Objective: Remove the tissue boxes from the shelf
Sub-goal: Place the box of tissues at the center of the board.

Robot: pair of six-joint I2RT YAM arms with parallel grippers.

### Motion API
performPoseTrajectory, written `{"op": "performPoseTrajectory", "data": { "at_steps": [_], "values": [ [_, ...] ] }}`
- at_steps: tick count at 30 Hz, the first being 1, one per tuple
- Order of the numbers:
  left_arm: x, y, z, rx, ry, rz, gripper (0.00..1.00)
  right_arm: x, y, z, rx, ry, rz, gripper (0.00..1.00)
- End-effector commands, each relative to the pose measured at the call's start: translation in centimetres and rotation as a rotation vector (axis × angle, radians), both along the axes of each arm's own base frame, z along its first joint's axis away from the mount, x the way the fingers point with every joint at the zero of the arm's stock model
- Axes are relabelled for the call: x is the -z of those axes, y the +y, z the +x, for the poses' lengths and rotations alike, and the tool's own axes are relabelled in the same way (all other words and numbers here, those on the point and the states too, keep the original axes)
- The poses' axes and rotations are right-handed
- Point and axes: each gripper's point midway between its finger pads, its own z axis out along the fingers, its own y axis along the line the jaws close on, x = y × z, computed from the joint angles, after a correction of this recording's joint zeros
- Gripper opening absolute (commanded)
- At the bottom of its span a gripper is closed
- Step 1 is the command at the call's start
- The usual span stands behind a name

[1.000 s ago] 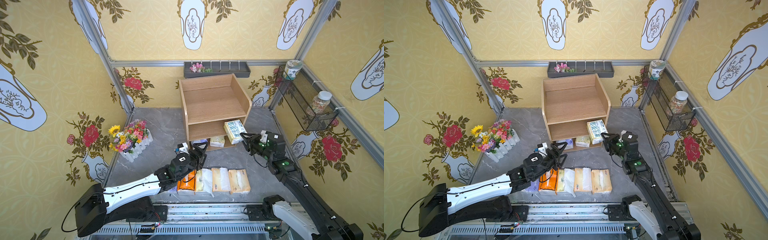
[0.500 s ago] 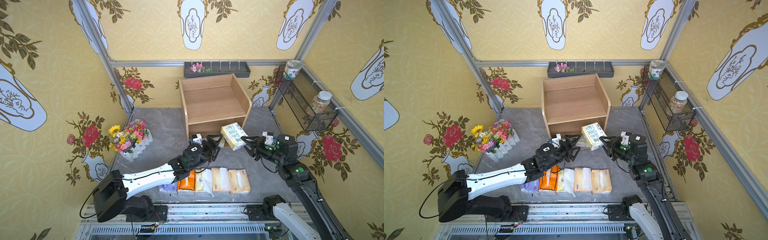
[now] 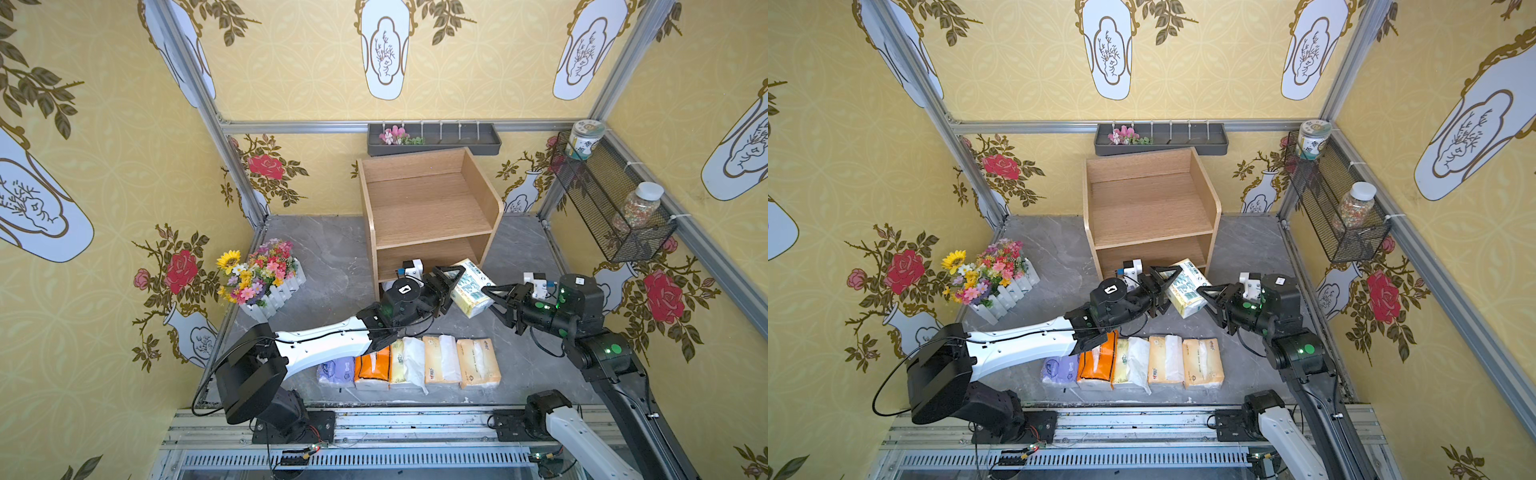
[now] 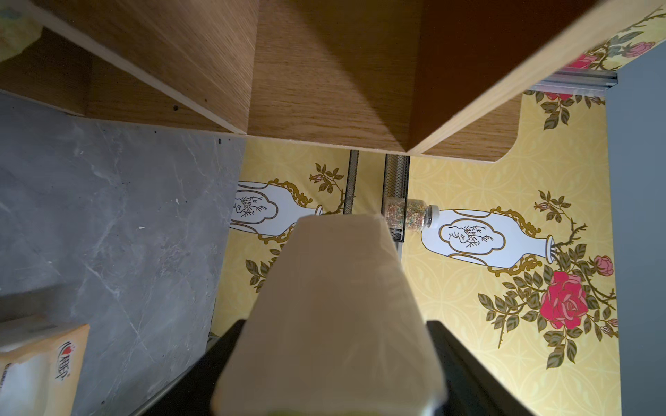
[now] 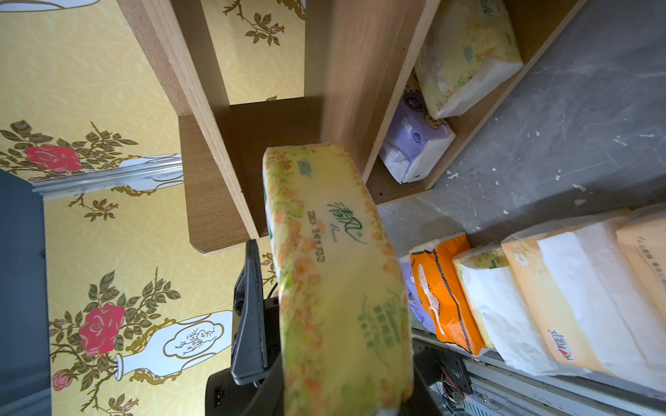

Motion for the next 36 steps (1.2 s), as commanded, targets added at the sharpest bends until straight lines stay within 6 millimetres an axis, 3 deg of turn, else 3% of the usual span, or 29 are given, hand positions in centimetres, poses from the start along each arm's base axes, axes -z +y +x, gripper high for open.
{"op": "performPoseTrajectory", "data": {
  "at_steps": [1,5,7,8,10,12,13,14,19,25,29,36],
  "values": [
    [-0.8,-0.5,-0.1,0.012,-0.035,-0.015,0.64,-0.2,-0.5,-0.4,0.003,-0.034,-0.053,0.02],
    [-0.1,-0.9,-0.2,0.022,-0.013,-0.004,0.46,-0.5,-1.3,-1.1,0.020,-0.040,-0.124,0.05],
    [0.0,-1.3,-0.4,0.033,-0.010,-0.001,0.37,-0.6,-1.9,-1.6,0.023,-0.036,-0.174,0.17],
    [0.0,-1.5,-0.5,0.037,-0.011,0.001,0.33,-0.8,-2.1,-1.8,0.021,-0.040,-0.196,0.28],
    [0.2,-1.9,-0.7,0.046,-0.010,0.009,0.23,-1.2,-2.4,-2.3,0.015,-0.043,-0.236,0.61],
    [0.6,-2.3,-0.7,0.052,-0.002,0.025,0.22,-1.3,-3.3,-3.1,0.018,-0.031,-0.313,0.85],
    [0.8,-2.5,-0.7,0.055,0.001,0.033,0.22,-1.4,-3.9,-3.5,0.025,-0.022,-0.361,0.95],
    [1.1,-2.7,-0.7,0.058,0.006,0.048,0.22,-1.6,-4.8,-4.1,0.035,-0.014,-0.423,0.98],
    [3.8,-4.7,-1.4,0.131,0.033,0.194,0.23,-5.3,-9.5,-6.1,0.126,-0.064,-0.713,0.97],
    [7.9,-10.9,-4.7,0.355,0.007,0.415,0.23,-9.3,-11.8,-6.5,0.201,-0.156,-0.837,0.97],
    [11.2,-13.9,-6.3,0.459,0.022,0.492,0.24,-9.9,-12.4,-7.1,0.261,-0.202,-0.826,0.97],
    [15.4,-18.2,-8.7,0.581,0.022,0.588,0.26,-9.0,-12.5,-8.2,0.292,-0.202,-0.780,0.97]
  ]
}}
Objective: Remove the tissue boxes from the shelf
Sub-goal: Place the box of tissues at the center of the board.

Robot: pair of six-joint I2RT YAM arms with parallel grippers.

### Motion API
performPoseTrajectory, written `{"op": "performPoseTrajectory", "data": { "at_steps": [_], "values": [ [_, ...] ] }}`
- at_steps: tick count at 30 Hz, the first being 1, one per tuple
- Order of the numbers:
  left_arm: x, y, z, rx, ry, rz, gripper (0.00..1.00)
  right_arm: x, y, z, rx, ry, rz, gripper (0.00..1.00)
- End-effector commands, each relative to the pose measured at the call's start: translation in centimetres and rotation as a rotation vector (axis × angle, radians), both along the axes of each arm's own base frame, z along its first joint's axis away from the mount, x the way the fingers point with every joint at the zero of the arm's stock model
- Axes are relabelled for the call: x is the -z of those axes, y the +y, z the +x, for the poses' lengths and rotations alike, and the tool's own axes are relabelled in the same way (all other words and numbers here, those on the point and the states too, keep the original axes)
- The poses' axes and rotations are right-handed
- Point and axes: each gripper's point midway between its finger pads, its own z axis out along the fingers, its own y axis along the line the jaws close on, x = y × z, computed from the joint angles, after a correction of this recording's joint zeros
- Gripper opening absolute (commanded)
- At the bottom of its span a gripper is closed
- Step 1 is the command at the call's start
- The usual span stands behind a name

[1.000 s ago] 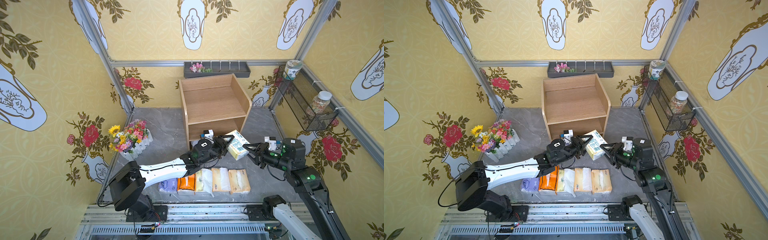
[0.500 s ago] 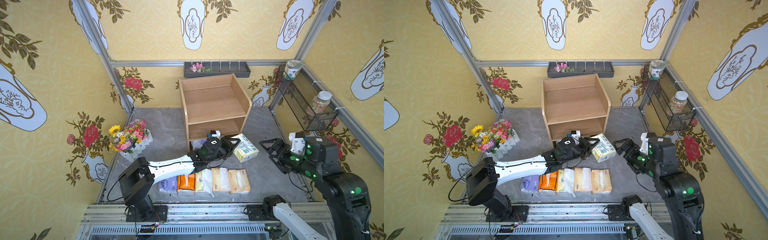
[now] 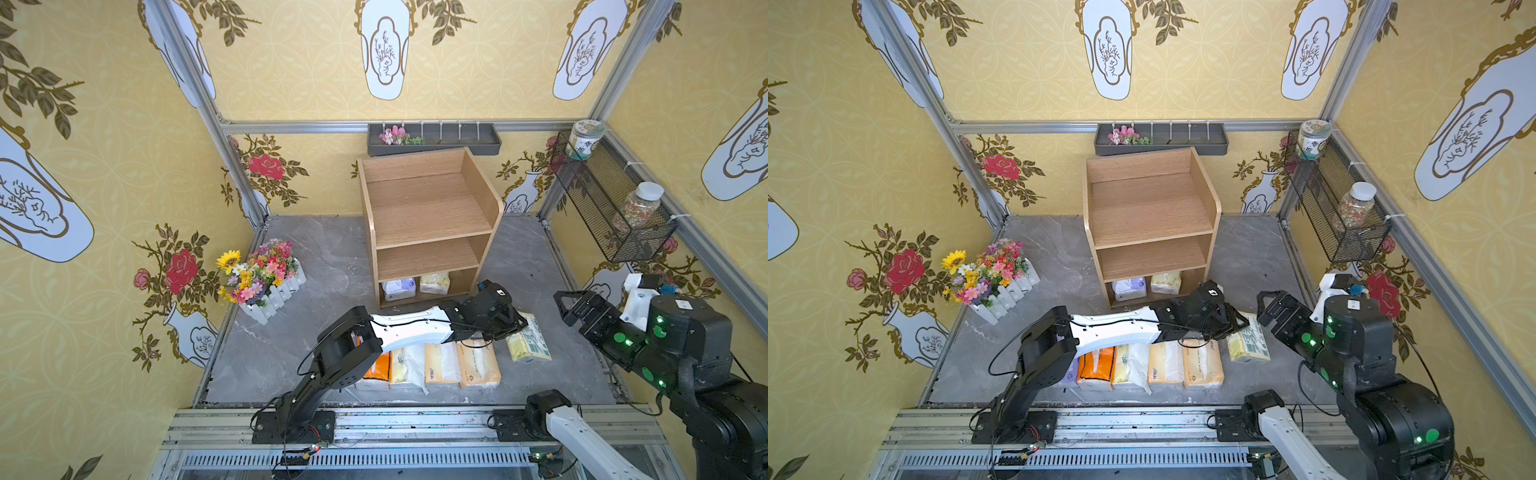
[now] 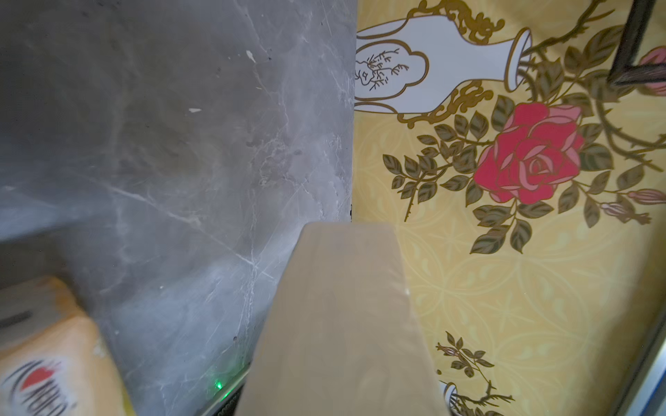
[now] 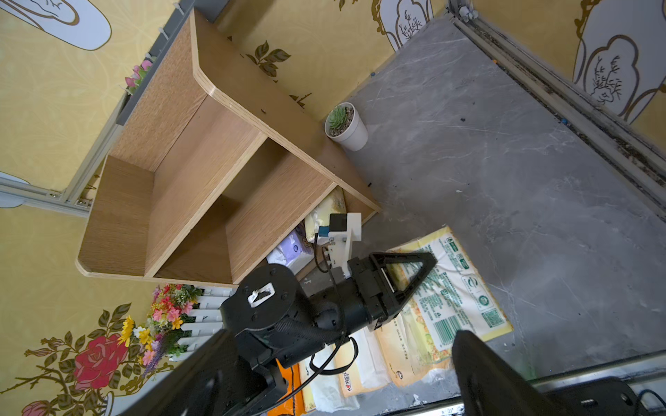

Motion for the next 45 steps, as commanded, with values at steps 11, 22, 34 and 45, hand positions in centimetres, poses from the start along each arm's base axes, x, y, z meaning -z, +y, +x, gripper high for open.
{"op": "performPoseTrajectory", "data": {
  "at_steps": [11,22,34,45],
  "values": [
    [6.2,-2.7,-2.2,0.025,0.024,0.180,0.29,0.8,-0.6,-0.8,0.035,-0.008,0.026,0.97],
    [9.3,-1.2,-2.4,0.007,0.010,0.278,0.37,1.2,-1.1,-1.1,0.041,-0.027,0.045,0.97],
    [7.1,-0.2,-1.1,-0.074,-0.070,0.284,0.71,1.9,-1.5,-1.2,0.032,-0.036,0.060,0.97],
    [1.9,3.2,0.8,-0.236,-0.169,0.269,0.78,2.1,1.2,0.5,-0.048,0.007,0.040,0.97]
  ]
}}
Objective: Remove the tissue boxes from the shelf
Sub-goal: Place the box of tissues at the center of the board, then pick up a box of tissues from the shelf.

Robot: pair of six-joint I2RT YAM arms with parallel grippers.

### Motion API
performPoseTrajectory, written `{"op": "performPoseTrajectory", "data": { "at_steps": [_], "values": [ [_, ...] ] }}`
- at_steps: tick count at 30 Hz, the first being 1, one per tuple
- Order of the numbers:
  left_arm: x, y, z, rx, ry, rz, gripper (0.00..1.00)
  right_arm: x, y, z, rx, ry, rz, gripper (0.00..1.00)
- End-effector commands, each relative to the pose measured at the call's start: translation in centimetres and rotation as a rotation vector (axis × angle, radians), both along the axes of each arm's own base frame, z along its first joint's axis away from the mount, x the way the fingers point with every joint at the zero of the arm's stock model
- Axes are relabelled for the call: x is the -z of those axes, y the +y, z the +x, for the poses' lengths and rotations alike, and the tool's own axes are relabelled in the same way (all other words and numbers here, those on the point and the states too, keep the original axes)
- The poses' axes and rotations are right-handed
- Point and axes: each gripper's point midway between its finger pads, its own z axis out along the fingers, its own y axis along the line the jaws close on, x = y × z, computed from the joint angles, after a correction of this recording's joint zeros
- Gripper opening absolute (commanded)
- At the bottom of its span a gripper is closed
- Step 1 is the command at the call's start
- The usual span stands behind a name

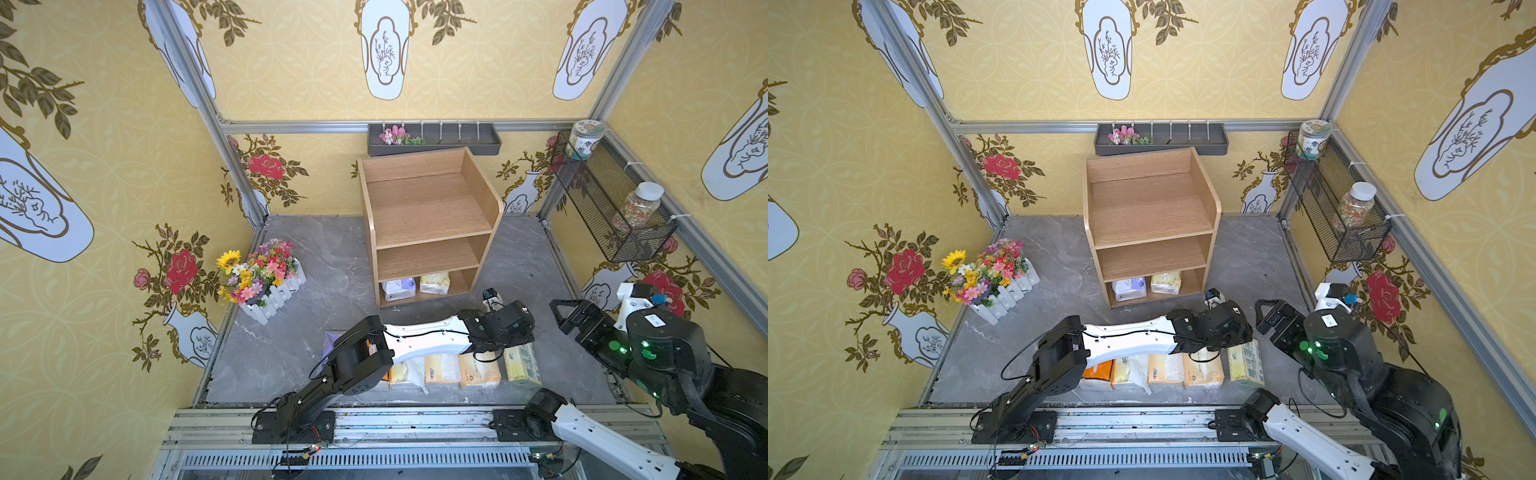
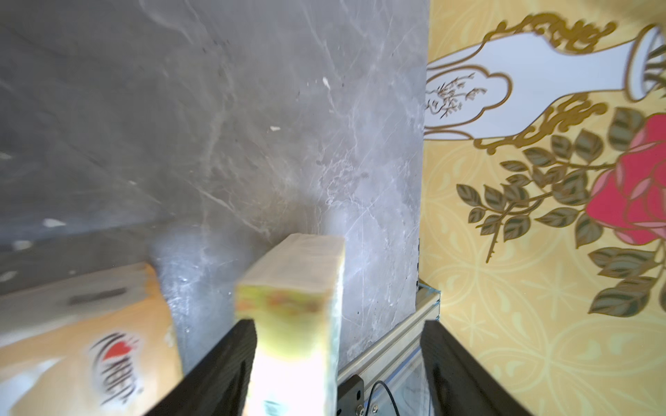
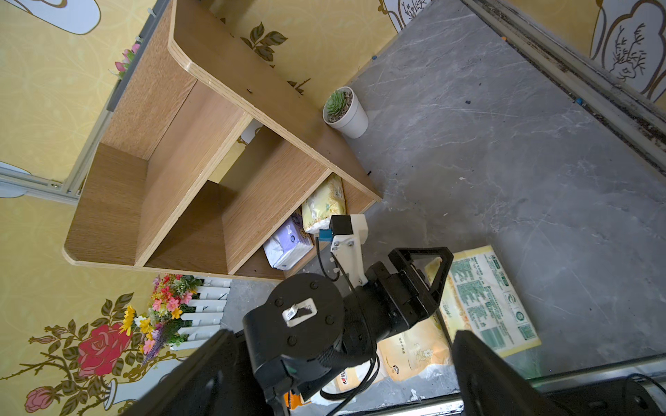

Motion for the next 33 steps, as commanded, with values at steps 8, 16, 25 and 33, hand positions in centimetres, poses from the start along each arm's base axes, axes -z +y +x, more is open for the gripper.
{"op": "performPoseTrajectory", "data": {
  "at_steps": [8,16,25,33],
  "values": [
    [-2.7,6.1,1.9,-0.204,-0.070,-0.029,0.79,0.7,2.8,1.8,-0.062,0.027,0.013,0.97],
    [-5.5,14.7,3.2,-0.396,-0.080,-0.141,0.76,3.2,6.6,3.8,-0.149,0.111,0.025,0.99],
    [-5.3,24.7,3.4,-0.593,-0.031,-0.174,0.74,8.9,12.7,7.3,-0.241,0.213,0.110,0.95],
    [-5.0,30.2,3.4,-0.680,-0.028,-0.190,0.73,15.1,16.8,10.9,-0.317,0.297,0.047,0.88]
  ]
}}
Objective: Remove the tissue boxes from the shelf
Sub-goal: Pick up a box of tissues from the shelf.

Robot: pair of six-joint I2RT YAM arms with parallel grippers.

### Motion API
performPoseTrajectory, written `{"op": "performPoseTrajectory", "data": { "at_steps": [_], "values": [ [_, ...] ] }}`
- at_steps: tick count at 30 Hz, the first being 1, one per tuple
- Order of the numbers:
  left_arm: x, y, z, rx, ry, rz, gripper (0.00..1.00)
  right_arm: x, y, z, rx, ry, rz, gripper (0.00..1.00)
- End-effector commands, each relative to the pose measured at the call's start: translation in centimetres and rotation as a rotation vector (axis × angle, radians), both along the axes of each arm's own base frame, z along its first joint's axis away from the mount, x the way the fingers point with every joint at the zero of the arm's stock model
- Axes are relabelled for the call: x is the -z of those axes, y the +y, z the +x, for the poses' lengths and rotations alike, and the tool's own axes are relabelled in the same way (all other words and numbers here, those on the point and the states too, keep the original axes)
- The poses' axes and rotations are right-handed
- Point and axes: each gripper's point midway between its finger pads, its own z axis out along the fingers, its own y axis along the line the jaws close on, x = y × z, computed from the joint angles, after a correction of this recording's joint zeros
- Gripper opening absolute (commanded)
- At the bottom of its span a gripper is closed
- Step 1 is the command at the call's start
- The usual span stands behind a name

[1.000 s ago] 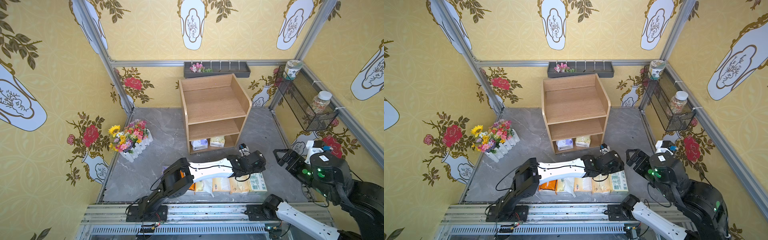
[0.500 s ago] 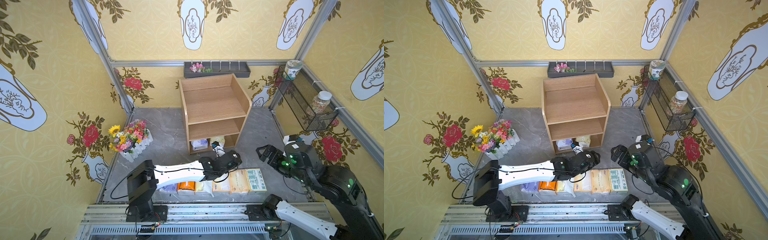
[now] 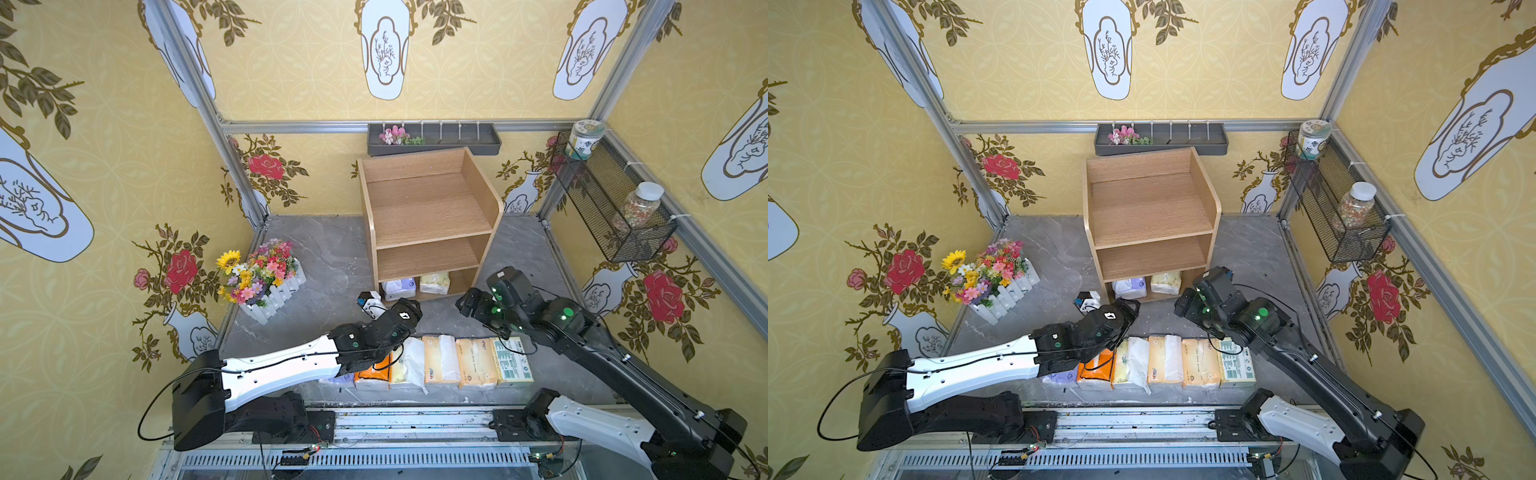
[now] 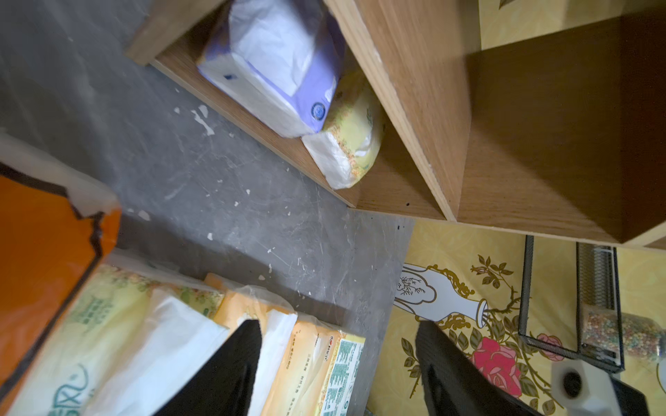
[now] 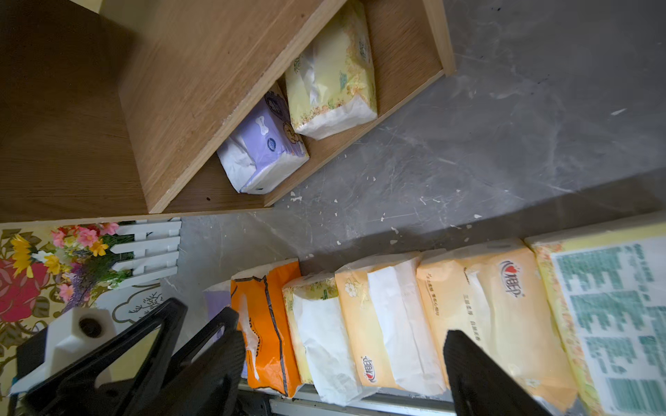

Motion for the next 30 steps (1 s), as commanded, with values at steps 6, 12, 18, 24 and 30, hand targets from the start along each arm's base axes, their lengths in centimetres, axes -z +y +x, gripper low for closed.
{"op": "performPoseTrajectory", "data": {
  "at_steps": [6,12,18,24,30],
  "values": [
    [0.2,4.0,0.4,-0.080,-0.004,-0.004,0.73,5.3,2.7,4.5,-0.051,0.016,0.043,0.78],
    [0.3,5.4,0.3,-0.098,-0.015,-0.032,0.73,8.6,2.4,7.4,0.054,-0.012,0.101,0.75],
    [0.2,6.5,0.2,-0.113,-0.021,-0.034,0.73,9.8,2.1,10.3,0.104,-0.052,0.158,0.63],
    [0.3,7.3,0.0,-0.126,-0.029,-0.057,0.73,10.3,2.1,11.2,0.137,-0.078,0.199,0.58],
    [0.5,7.7,0.0,-0.130,-0.031,-0.062,0.73,11.0,1.0,11.7,0.284,-0.133,0.299,0.51]
  ]
}}
